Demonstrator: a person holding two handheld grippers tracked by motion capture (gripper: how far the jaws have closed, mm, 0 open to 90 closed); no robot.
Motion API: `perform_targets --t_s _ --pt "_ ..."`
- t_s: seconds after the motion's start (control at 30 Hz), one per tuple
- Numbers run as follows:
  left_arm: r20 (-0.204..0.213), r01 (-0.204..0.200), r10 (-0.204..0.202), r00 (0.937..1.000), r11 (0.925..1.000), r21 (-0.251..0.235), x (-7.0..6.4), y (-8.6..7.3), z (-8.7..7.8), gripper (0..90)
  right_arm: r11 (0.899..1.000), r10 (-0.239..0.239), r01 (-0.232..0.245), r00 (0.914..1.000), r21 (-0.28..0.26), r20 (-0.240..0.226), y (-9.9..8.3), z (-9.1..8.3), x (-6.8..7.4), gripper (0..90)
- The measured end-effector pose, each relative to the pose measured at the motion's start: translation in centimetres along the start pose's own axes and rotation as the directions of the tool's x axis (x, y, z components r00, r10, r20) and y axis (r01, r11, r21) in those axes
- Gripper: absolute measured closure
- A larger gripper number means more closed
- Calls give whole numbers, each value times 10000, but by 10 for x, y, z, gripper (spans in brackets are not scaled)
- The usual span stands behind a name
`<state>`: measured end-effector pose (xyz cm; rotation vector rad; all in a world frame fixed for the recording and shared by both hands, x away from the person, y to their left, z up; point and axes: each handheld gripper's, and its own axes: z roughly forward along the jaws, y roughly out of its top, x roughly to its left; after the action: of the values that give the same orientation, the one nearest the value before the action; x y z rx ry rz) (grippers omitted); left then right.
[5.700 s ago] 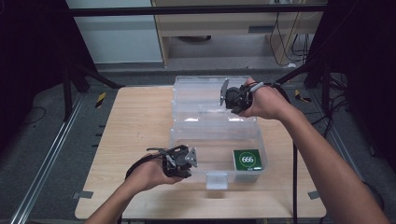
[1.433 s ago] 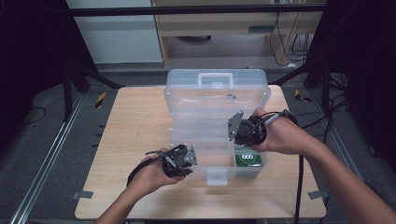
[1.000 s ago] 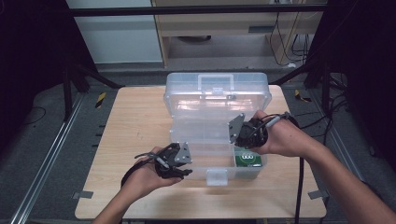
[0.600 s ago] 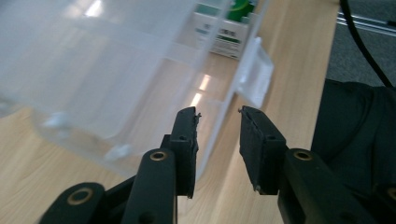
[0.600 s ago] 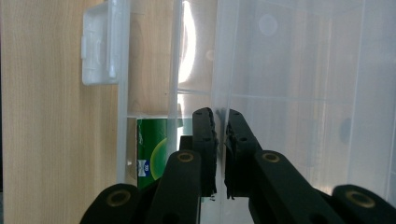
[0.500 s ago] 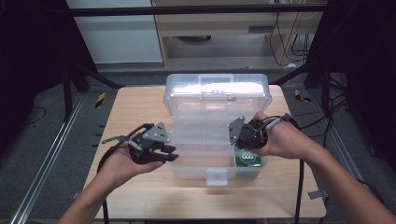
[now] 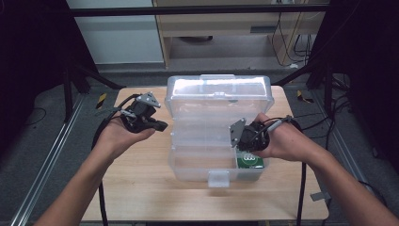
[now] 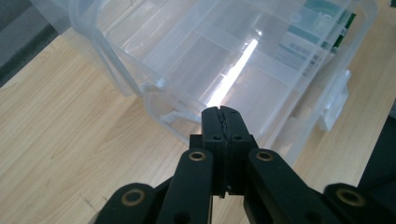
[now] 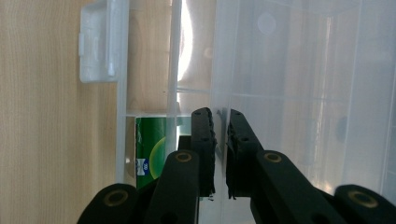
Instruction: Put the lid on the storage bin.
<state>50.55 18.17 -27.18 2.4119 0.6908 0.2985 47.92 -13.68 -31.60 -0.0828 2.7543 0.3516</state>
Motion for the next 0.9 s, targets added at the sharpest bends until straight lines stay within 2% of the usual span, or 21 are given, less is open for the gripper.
perform_targets --t_s 0.1,0.27,0.47,0.63,0.9 --pt "-73 84 -83 9999 9999 96 5 2 4 900 10000 -8 8 10000 -20 11 0 0 1 833" --pt "-124 469 -470 9988 9988 -100 14 1 7 900 10000 -41 41 10000 -30 7 0 1 1 832" --pt "88 1029 -1027 9947 9942 -312 25 2 12 900 10000 -65 65 10000 -28 -23 1 2 2 832" --pt "193 1231 -1223 9923 9912 -478 28 5 16 900 10000 -54 54 10000 -6 -54 0 2 2 831" --pt "161 1314 -1307 9913 9900 -514 28 6 17 900 10000 -83 83 10000 40 -53 0 2 4 829"
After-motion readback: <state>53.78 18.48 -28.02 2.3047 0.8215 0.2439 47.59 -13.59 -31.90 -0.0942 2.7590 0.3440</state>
